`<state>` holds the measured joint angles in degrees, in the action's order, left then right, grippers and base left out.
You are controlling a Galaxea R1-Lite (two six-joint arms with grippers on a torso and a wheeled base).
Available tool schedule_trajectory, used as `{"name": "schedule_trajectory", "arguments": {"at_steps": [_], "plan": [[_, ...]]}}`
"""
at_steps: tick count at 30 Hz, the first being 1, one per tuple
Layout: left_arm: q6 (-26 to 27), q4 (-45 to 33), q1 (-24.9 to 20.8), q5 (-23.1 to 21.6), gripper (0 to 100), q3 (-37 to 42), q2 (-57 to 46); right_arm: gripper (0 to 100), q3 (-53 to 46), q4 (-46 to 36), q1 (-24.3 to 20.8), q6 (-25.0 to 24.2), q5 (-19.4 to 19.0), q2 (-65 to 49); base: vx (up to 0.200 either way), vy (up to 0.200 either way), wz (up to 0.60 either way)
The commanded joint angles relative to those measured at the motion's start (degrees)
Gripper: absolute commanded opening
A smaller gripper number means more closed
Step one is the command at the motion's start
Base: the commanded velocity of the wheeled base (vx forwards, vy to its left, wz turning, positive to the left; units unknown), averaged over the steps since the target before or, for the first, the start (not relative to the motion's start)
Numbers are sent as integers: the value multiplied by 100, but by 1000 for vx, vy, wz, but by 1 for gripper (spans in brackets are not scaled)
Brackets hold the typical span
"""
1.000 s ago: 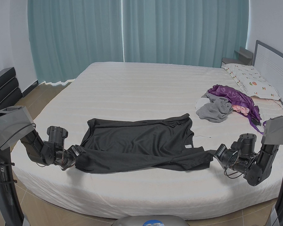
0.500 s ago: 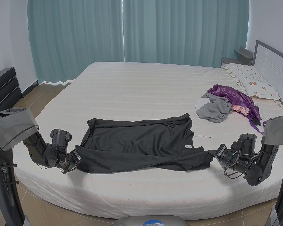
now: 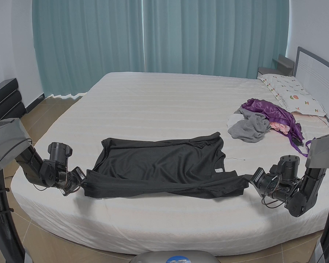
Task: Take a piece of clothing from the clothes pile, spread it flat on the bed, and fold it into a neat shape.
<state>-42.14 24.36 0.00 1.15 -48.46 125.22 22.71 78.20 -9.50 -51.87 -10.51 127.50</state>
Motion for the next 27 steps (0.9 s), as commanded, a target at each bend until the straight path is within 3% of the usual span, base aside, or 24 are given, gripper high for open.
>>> {"name": "schedule_trajectory", "arguments": {"at_steps": [1,12,20,27], "plan": [[4,-10,18,-9,0,-129,-33,0,-21,2,-8,2,-4,-24,0,0,0],[22,-63,18,-9,0,-41,-209,0,-135,55,0,2,-4,-129,0,0,0],[365,-423,396,-27,0,284,-1044,0,-610,64,-17,28,-4,-832,0,0,0],[681,-397,448,-35,0,891,-1351,0,-1269,81,-158,63,-101,-1184,0,0,0]]}}
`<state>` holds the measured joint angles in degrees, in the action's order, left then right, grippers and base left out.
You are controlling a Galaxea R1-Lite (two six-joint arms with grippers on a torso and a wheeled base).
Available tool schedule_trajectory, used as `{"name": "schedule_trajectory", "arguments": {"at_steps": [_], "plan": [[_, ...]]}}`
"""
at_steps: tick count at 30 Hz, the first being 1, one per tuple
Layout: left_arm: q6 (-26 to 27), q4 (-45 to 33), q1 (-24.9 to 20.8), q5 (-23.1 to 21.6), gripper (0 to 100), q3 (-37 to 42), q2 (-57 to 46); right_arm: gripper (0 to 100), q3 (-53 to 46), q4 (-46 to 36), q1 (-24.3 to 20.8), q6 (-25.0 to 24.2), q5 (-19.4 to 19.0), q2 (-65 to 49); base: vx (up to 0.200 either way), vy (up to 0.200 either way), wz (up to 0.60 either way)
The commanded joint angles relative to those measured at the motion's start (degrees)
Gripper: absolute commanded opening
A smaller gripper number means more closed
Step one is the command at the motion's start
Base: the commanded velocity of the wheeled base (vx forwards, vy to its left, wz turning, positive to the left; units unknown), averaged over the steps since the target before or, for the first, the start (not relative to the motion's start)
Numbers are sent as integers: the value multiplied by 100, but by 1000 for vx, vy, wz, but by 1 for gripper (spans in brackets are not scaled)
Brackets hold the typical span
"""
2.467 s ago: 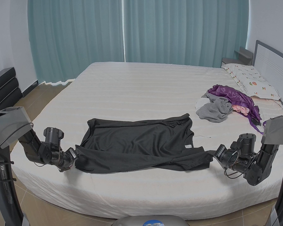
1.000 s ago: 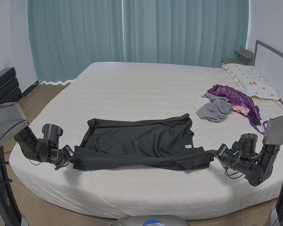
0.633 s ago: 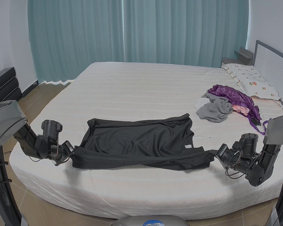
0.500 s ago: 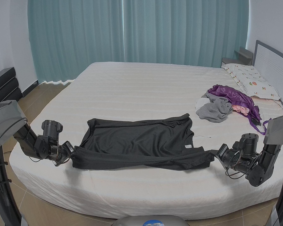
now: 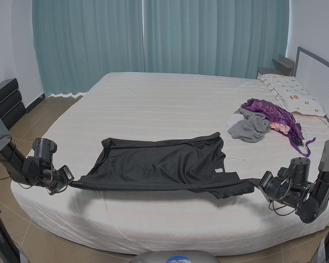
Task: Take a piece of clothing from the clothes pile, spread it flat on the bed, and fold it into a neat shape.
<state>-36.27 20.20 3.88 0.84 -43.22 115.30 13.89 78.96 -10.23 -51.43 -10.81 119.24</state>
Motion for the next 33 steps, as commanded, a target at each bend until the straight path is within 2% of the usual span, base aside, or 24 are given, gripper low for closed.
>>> {"name": "schedule_trajectory", "arguments": {"at_steps": [1,4,9,18,19,21,26,31,32,33], "plan": [[93,19,61,-5,0,384,-368,0,-404,6,-85,19,-70,-357,0,0,0],[137,45,43,-5,0,621,-412,0,-677,14,-85,160,-114,-445,0,0,0],[551,54,43,4,0,1061,-420,0,-1389,23,-85,608,-422,-445,0,0,0],[621,54,25,13,0,1351,-350,0,-1389,-601,-304,881,-448,-278,0,0,0],[621,28,25,13,0,1377,-324,0,-1389,-970,-401,1135,-448,-164,0,0,0],[621,28,25,13,0,1395,-253,0,-1389,-1058,-445,1294,-448,-32,0,0,0],[630,54,25,13,0,1395,-25,0,-1389,-935,-445,1575,-422,478,0,0,0],[621,63,17,4,0,1395,133,0,-1336,-821,-436,1628,-413,794,0,0,0],[621,72,8,4,0,1395,151,100,-1318,-742,-445,1628,-413,856,0,0,0],[621,72,-10,4,0,1395,168,100,-1283,-583,-445,1628,-430,935,0,0,0]]}}
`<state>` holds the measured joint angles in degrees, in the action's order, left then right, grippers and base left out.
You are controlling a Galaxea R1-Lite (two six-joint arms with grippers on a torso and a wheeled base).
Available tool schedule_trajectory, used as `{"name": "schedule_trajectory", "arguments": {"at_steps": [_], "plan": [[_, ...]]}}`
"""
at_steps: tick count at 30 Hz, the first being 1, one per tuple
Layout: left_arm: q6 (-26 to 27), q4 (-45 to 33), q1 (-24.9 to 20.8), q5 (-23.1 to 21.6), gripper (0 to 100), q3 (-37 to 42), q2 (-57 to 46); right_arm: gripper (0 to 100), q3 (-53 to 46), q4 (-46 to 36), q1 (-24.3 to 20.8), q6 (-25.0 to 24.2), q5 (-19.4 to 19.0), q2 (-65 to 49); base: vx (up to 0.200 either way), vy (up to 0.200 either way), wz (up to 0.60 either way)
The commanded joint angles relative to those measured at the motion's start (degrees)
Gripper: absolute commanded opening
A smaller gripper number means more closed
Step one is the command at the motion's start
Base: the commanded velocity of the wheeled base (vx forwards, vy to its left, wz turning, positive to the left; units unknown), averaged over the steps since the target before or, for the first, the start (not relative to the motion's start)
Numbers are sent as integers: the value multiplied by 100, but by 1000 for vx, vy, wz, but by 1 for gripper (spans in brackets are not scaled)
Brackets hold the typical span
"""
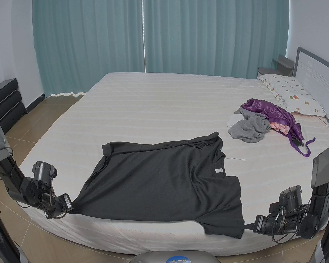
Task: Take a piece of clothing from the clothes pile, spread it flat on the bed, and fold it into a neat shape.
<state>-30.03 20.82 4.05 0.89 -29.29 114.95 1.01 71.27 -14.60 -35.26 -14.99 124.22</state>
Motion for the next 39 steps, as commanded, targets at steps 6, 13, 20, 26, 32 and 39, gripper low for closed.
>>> {"name": "schedule_trajectory", "arguments": {"at_steps": [6,13,20,26,32,39], "plan": [[-12,1,-106,-1,0,20,204,100,242,1074,37,-34,23,1016,0,0,0],[-3,1,-123,8,0,20,186,100,707,1575,168,-52,32,1526,0,0,0],[-3,10,-123,8,0,29,195,100,1033,1495,142,-16,58,1614,0,0,0],[-12,18,-123,8,0,20,204,0,1103,1495,28,10,339,1737,0,0,0],[-12,10,-123,8,0,11,195,0,1033,1443,-69,212,594,1807,0,0,0],[-3,10,-123,8,0,38,195,0,655,1390,151,265,524,1403,0,0,0]]}}
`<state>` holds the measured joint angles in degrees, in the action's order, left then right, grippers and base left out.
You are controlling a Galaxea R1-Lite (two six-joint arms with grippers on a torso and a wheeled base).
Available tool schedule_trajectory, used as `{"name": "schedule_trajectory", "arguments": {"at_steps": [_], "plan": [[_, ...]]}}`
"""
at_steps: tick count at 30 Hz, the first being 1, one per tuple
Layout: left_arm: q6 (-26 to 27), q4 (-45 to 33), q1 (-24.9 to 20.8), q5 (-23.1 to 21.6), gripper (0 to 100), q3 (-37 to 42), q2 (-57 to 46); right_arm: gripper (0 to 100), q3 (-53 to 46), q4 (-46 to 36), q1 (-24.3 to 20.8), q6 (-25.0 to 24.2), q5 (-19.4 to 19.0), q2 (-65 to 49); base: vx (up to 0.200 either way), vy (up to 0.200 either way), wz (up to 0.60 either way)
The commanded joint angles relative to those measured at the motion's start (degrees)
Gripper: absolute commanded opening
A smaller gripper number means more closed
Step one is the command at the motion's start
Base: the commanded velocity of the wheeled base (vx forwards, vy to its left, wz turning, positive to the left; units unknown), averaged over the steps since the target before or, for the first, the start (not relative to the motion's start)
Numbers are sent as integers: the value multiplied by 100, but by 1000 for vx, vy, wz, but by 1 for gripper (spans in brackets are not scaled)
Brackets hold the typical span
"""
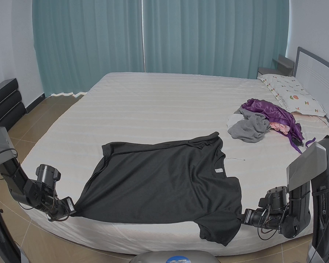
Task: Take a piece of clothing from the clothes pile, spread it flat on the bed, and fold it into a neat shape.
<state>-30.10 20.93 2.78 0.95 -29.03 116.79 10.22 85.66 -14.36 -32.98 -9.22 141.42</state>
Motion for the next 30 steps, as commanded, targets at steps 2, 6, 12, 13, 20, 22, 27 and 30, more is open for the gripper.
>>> {"name": "schedule_trajectory", "arguments": {"at_steps": [2,6,12,13,20,22,27,30], "plan": [[4,-1,3,2,0,11,11,0,-327,-41,206,107,-63,-343,0,0,0],[4,-19,3,2,0,20,11,0,-547,29,346,248,-80,-370,0,0,0],[30,-45,-5,10,0,125,2,0,-916,381,346,292,-98,-317,0,0,0],[30,-45,-5,10,0,134,2,0,-942,399,346,292,-98,-317,0,0,0],[566,-1,3,2,0,363,28,0,-1022,390,320,344,-116,-238,0,0,0],[566,7,3,2,0,336,81,0,-1022,407,285,353,-116,-133,0,0,0],[566,43,-5,-7,0,283,248,0,-986,416,258,388,-133,-36,0,0,0],[531,341,-41,2,100,275,433,100,-907,416,267,380,-142,-27,0,0,0]]}}
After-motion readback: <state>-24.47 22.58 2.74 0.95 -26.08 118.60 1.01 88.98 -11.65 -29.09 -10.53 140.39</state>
